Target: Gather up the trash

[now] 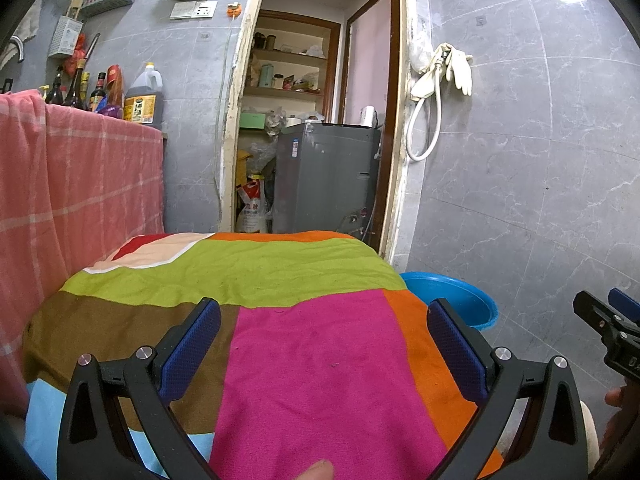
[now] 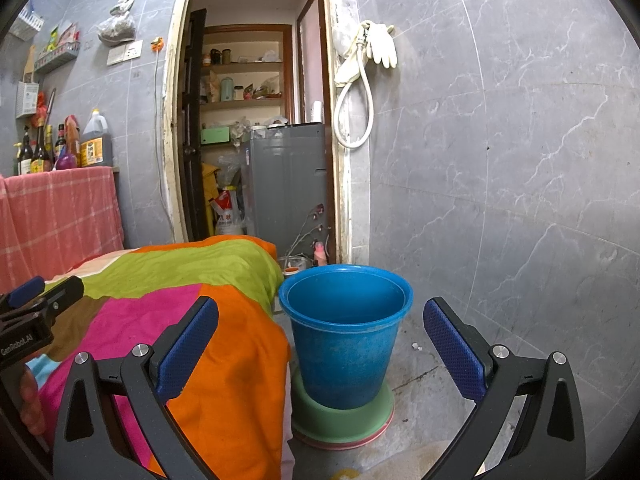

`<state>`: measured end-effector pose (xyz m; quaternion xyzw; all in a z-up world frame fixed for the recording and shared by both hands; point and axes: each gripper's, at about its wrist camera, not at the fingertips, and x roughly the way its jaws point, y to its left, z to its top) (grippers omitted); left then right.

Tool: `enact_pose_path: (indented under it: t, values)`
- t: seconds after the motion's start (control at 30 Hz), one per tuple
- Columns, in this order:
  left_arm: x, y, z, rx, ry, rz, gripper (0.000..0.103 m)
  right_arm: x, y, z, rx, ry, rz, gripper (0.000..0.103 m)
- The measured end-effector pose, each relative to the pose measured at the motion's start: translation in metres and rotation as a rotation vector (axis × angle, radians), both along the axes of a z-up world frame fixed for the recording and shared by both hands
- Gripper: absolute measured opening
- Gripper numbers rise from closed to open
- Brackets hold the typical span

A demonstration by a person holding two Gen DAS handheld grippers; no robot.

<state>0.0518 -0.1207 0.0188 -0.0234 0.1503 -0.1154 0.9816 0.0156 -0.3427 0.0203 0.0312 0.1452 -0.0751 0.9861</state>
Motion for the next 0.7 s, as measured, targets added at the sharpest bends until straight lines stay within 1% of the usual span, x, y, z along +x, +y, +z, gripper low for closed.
enact_pose_path:
  t: [0.7]
  values:
    - [-0.001, -0.011, -0.002, 0.01, -0.001, 0.005, 0.101, 0.0, 0.001, 0.0, 0.001, 0.001, 0.0, 0.103]
